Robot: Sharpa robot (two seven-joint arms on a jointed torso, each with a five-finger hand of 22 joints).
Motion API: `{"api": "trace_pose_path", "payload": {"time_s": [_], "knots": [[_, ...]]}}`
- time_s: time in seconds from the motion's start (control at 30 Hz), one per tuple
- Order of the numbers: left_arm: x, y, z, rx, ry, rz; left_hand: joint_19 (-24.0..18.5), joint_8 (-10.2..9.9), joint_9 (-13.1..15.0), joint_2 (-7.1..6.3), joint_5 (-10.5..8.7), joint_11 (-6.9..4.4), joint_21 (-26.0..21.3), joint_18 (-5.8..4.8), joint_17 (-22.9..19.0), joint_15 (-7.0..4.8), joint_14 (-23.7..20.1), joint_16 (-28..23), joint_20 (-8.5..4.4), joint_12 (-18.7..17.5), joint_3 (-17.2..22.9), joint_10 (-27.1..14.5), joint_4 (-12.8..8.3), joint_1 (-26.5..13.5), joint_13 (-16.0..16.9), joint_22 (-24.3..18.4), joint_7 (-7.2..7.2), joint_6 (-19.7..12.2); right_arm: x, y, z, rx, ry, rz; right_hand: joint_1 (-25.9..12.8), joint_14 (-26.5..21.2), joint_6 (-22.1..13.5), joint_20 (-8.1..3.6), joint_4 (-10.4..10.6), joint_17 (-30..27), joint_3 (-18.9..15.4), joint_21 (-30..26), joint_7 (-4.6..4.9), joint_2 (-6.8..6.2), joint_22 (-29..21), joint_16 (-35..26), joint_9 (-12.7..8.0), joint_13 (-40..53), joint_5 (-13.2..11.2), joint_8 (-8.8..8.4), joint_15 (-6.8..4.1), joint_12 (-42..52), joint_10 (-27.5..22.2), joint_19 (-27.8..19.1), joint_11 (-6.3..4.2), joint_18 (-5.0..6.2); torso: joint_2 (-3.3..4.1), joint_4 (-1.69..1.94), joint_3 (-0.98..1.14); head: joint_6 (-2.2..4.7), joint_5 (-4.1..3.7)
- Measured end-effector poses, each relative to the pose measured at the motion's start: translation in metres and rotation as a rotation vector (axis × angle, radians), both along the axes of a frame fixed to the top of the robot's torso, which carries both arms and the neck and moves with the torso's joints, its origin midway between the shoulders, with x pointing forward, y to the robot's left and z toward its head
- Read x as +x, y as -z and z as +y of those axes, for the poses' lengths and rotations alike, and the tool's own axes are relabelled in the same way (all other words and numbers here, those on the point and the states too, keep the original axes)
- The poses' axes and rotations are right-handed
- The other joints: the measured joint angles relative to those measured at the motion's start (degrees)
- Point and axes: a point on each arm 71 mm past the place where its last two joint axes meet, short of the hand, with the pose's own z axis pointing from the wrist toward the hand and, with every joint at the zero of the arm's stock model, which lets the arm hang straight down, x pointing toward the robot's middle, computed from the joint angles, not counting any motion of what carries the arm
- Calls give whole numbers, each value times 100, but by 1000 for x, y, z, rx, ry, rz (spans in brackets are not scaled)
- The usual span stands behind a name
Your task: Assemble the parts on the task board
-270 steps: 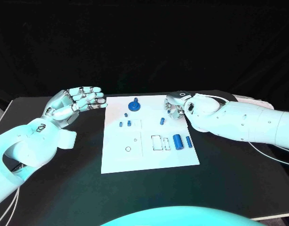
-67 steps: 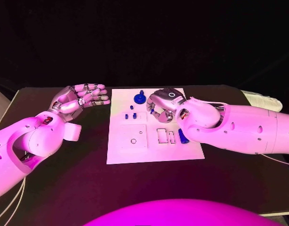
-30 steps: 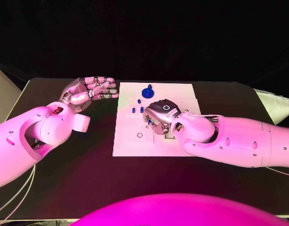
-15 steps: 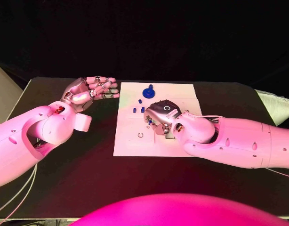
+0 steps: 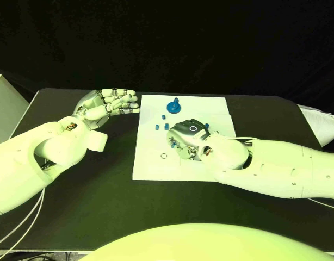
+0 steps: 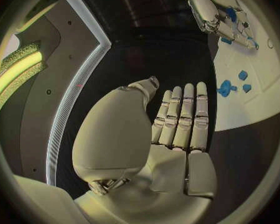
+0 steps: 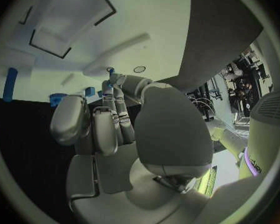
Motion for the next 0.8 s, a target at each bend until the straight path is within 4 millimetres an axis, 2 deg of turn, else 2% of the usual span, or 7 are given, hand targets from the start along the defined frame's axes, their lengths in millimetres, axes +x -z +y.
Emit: {"api": "trace_pose_path", "payload": {"time_s": [0.27,0.8], "knots": [[0,1,0,0,-1,3,0,0,0,0,0,0,0,0,0,0,0,0,0,-2,0,0,0,0,0,0,0,0,-1,0,1,2,-2,1,5,0,0,0,-1,0,-1,0,0,-5,0,0,0,0,0,0,0,0,3,0,3,0,3,-10,4,0,9],[0,2,0,1,0,6,0,0,-10,0,0,0,-46,-1,16,-20,20,-46,0,-2,-33,0,32,0,0,-23,0,0,2,1,0,0,5,-8,5,0,0,0,-2,-10,-4,0,0,-5,0,0,0,0,-2,0,0,0,21,0,21,0,2,-5,4,0,23]]}}
